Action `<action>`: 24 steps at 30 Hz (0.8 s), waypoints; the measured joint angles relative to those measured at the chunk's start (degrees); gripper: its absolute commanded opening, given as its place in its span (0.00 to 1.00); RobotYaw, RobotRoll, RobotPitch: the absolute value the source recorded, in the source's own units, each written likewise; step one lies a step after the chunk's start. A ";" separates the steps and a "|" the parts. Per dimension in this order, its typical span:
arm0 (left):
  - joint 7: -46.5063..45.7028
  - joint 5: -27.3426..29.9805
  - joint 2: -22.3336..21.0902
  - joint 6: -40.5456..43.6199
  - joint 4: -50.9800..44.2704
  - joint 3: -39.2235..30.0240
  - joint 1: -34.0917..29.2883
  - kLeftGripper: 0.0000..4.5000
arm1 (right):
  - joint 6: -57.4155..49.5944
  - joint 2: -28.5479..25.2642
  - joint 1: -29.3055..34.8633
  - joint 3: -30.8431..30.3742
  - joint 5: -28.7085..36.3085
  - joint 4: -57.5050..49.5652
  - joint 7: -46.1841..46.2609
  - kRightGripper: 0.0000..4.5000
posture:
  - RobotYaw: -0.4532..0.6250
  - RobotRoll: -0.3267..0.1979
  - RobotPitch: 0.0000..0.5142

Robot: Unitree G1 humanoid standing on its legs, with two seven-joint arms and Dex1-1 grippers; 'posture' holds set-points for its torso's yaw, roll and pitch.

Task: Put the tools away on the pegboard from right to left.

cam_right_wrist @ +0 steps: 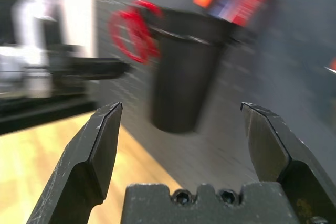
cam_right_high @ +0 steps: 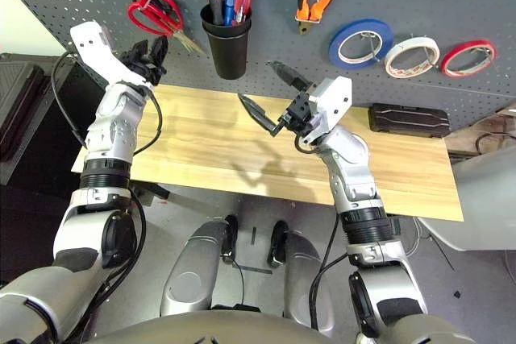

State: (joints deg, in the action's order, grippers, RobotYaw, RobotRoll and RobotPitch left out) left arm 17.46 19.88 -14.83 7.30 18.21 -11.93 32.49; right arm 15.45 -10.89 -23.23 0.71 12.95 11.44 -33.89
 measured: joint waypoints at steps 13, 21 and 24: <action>6.52 -3.23 -6.26 -12.50 -3.22 -1.62 -15.27 0.99 | 3.38 0.50 4.44 8.03 -7.46 9.97 23.02 1.00 | 0.58 0.62 0.31; 7.70 -3.09 -6.82 -23.76 7.77 -6.08 -14.62 0.99 | 9.45 -0.16 4.37 12.19 -8.73 18.67 31.88 1.00 | 0.56 0.62 0.28; 7.30 -3.05 -7.47 -26.84 12.20 -7.90 -12.79 0.99 | 11.84 -1.10 3.90 13.49 -8.73 22.02 33.58 1.00 | 0.56 0.62 0.27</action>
State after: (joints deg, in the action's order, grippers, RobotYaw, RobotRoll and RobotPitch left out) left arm 24.76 16.83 -22.31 -19.54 30.42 -19.83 19.70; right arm 27.29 -11.98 -19.33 14.21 4.22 33.46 -0.31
